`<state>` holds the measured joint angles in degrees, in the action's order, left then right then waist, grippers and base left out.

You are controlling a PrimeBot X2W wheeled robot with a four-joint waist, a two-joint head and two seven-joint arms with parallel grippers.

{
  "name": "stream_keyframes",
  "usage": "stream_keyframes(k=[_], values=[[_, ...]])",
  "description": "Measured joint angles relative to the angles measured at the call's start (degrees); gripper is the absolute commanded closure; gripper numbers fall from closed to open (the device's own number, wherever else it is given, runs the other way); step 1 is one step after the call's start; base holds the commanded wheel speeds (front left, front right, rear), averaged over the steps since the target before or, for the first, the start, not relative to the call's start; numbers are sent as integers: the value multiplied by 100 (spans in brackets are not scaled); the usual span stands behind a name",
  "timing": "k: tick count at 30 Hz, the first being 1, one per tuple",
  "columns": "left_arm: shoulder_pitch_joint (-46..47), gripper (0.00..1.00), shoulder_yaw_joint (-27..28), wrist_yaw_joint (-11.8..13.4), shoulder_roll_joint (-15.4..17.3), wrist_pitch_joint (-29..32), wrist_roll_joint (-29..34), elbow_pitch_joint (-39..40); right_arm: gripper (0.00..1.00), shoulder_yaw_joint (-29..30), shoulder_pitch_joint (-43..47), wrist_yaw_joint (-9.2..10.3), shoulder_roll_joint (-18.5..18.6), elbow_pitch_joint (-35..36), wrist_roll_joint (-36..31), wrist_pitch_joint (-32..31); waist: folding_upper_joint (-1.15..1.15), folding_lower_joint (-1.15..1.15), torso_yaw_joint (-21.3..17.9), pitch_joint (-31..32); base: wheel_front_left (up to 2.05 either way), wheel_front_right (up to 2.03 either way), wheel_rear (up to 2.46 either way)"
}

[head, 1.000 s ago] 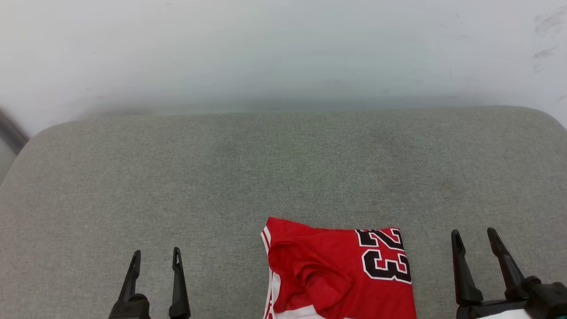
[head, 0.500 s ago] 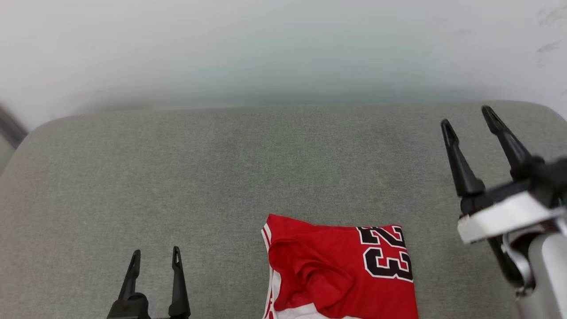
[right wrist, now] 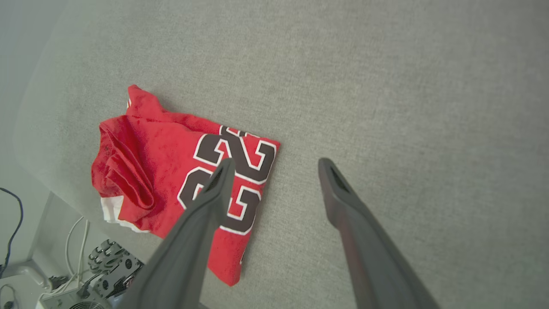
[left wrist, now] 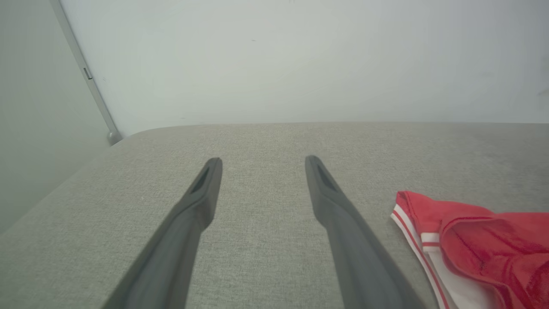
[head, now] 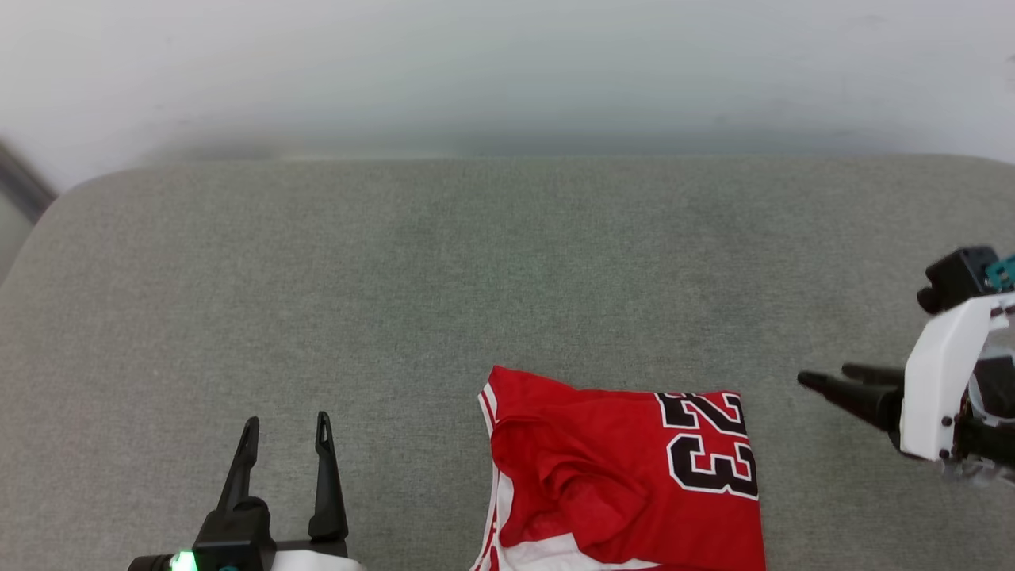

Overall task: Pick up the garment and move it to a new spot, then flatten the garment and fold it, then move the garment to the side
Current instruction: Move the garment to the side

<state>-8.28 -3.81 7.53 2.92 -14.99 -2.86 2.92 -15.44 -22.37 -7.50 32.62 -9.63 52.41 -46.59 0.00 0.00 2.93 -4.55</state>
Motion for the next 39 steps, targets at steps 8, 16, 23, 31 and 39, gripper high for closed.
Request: stream_keyframes(k=[8,16,23,31,39], values=[[271,0,-52,-57,0,0,8,-7,0,22,485,0,-264,-252,811,-456,0,0,153,-383,0,0,0],[581,0,-166,-97,0,0,7,-19,0,-82,629,0,-635,-514,951,-308,0,0,397,-779,0,0,0],[735,0,-240,-91,-1,0,-41,-49,0,-366,606,-10,-736,-666,788,-97,0,-1,606,-991,0,0,0],[756,0,-303,-60,-1,0,-53,-102,100,-603,503,-32,-631,-837,760,168,0,-1,697,-985,0,0,0],[582,0,-249,-35,-1,0,-51,-115,100,-1072,260,0,-349,-389,683,476,0,0,600,-676,0,0,0]])
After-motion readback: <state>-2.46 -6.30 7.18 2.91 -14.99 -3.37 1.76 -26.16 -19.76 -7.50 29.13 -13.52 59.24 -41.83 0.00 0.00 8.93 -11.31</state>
